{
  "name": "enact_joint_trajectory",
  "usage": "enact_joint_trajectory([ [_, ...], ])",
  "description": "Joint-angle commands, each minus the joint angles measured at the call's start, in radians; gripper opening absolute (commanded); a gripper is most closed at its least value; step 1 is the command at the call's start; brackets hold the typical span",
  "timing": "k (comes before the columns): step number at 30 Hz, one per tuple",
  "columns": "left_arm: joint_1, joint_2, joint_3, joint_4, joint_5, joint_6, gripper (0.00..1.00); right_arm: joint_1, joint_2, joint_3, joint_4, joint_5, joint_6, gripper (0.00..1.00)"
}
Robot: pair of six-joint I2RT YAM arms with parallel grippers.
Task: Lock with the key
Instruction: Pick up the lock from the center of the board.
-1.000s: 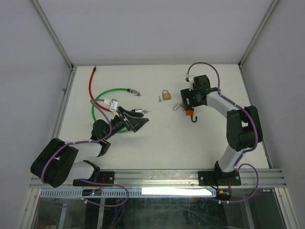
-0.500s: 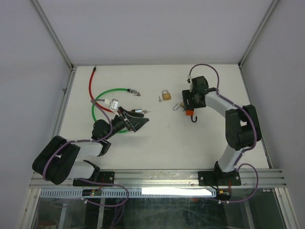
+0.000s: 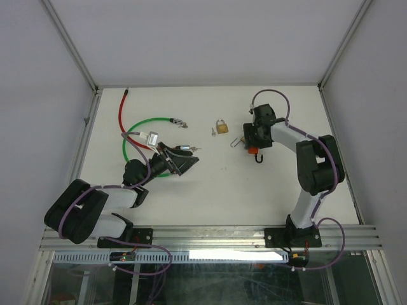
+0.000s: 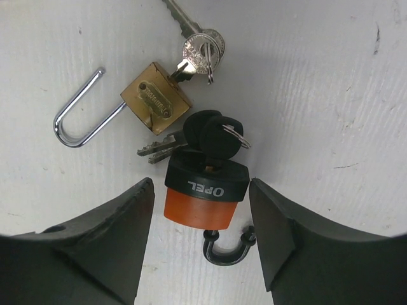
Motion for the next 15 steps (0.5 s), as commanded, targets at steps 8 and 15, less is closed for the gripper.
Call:
enact_joint_trajectory([
  [8,0.010,0.017,-0.005,0.102,0.021,-0.019,0.99,0.010,0.019,0.003,0.026,0.029,0.006,0.61],
  [15,0.010,0.016,-0.005,0.107,0.024,-0.025,0.99,0.010,0.019,0.004,0.031,0.036,-0.011,0.51],
])
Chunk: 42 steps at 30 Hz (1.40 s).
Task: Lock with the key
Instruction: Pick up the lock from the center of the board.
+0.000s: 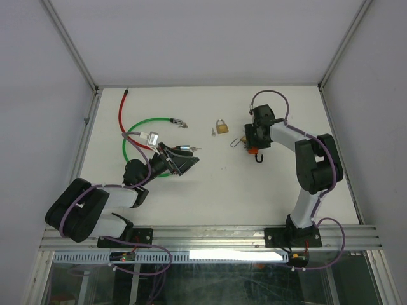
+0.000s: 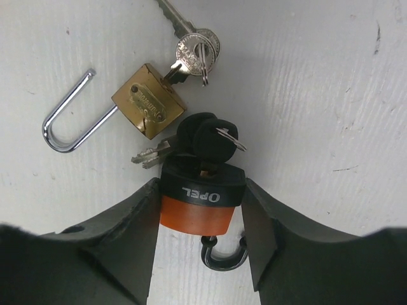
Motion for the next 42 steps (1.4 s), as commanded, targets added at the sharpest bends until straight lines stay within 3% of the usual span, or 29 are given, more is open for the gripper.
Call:
enact_joint_trajectory([
  [1,0.010,-0.002,-0.005,0.093,0.021,-0.014,0.99,0.006,-0.001,0.007,0.024,0.010,-0.017,0.48],
  [9,0.010,-0.006,-0.005,0.094,0.025,-0.016,0.99,0.000,-0.091,0.007,0.022,-0.042,-0.060,0.29],
  [18,-0.002,0.030,-0.002,0.168,0.061,-0.017,0.99,-0.018,-0.174,0.017,0.011,-0.214,-0.096,0.10],
  [24,-0.041,0.042,-0.006,0.223,0.067,0.032,0.98,-0.023,-0.226,0.004,0.015,-0.420,-0.143,0.00],
  [27,-0.068,0.035,-0.013,0.237,0.061,0.091,0.97,-0.024,-0.246,-0.005,0.009,-0.559,-0.197,0.00],
  [30,-0.112,0.021,-0.033,0.251,0.048,0.214,0.95,-0.024,-0.250,-0.008,-0.023,-0.706,-0.272,0.00],
  [33,-0.188,-0.013,-0.080,0.250,-0.013,0.444,0.95,-0.022,-0.233,0.001,-0.075,-0.863,-0.364,0.00],
  [39,-0.335,-0.082,-0.121,0.139,-0.070,0.924,0.97,0.024,-0.182,0.033,-0.200,-0.950,-0.441,0.00],
  [40,-0.348,-0.088,-0.118,0.110,-0.063,0.997,0.98,0.034,-0.175,0.038,-0.219,-1.008,-0.547,0.00],
  [42,-0.365,-0.095,-0.111,0.058,-0.048,1.119,0.99,0.054,-0.161,0.049,-0.257,-1.038,-0.607,0.00],
])
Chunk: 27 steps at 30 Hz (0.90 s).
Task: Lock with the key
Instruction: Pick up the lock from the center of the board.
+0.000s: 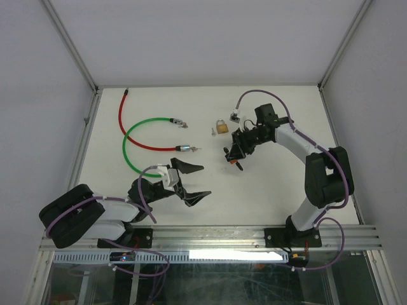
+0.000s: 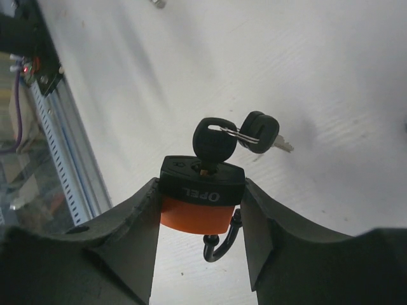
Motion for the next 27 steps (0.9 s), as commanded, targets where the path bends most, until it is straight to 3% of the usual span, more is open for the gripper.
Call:
enact_joint_trajectory([
  [1,-0.036,-0.026,0.008,-0.066,-0.009,0.429,0.99,0.049,0.019,0.065,-0.101,-0.178,-0.195,0.00],
  [7,-0.058,0.030,0.039,-0.103,0.009,0.659,0.99,0.114,0.069,0.095,-0.199,-0.191,-0.292,0.00],
  [14,-0.083,0.115,0.107,-0.164,-0.014,0.816,0.93,0.189,0.128,0.132,-0.288,-0.202,-0.374,0.00],
  [27,-0.109,0.252,0.198,-0.231,-0.072,0.870,0.73,0.236,0.187,0.176,-0.391,-0.261,-0.445,0.00],
])
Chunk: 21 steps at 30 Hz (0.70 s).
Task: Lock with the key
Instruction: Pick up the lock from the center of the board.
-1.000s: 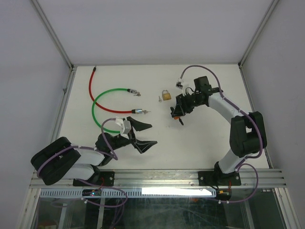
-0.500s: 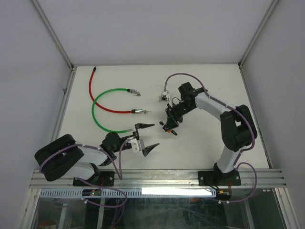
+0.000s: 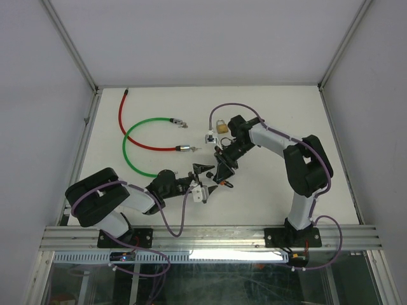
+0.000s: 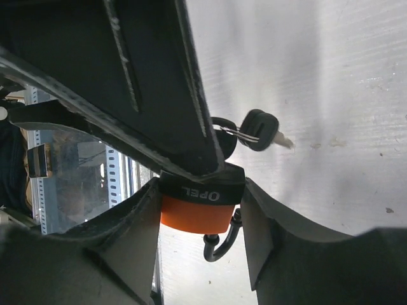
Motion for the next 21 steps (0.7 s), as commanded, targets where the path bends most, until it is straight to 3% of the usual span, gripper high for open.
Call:
enact_joint_trajectory([
  [1,-0.013,0.004,0.033,0.001,-0.013,0.041,0.72,0.008,-0.001,0.056,-0.049,-0.091,-0.045,0.00],
  [16,-0.040,0.034,0.084,-0.062,0.012,0.048,0.50,0.026,0.053,0.094,-0.130,-0.131,-0.097,0.00],
  [21,-0.041,0.041,0.089,-0.057,0.022,0.046,0.37,0.027,0.066,0.098,-0.136,-0.131,-0.096,0.00],
])
